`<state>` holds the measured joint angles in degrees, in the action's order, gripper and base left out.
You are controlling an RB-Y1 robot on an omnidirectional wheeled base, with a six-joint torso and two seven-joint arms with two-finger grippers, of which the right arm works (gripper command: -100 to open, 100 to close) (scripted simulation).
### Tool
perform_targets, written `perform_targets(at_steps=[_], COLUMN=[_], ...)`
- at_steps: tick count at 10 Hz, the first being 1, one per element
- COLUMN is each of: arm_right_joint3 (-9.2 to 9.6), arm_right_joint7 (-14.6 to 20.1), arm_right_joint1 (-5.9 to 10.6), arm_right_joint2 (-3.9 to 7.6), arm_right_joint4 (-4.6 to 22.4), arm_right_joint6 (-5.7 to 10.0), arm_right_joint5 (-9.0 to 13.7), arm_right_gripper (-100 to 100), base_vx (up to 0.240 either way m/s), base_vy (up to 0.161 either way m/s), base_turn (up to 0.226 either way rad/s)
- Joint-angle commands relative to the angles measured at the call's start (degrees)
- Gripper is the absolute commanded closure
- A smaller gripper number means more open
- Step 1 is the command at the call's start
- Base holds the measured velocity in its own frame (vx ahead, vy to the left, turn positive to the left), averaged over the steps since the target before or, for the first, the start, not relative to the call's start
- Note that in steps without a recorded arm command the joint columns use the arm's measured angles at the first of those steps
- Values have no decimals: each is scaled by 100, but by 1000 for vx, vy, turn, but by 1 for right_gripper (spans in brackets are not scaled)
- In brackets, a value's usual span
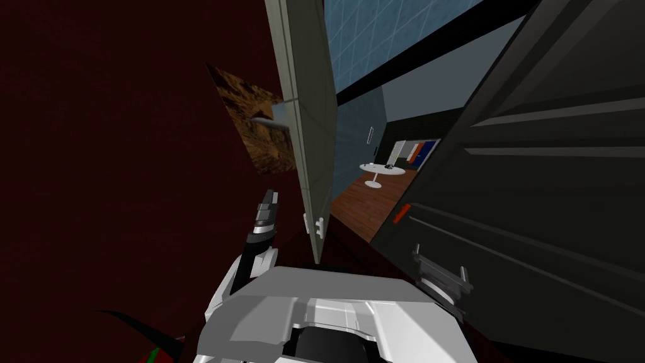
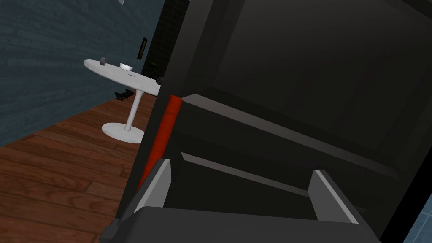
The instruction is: Pull the door open
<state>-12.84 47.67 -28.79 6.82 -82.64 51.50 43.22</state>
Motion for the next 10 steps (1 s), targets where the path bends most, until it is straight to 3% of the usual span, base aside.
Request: perform_targets(at_steps=[1, 10], arm_right_joint3=[-19, -93], arm_right_joint7=[163, 931], arm_right_joint1=[154, 865], arm_right_joint2=[-7, -43], arm_right_joint4=[255, 1510], arm_right_joint6=[-18, -60], arm_right_joint5=[86, 482], arm_right_gripper=[-100, -100], base_vx=[25, 10], base_vy=[-116, -103], base_turn=[201, 162])
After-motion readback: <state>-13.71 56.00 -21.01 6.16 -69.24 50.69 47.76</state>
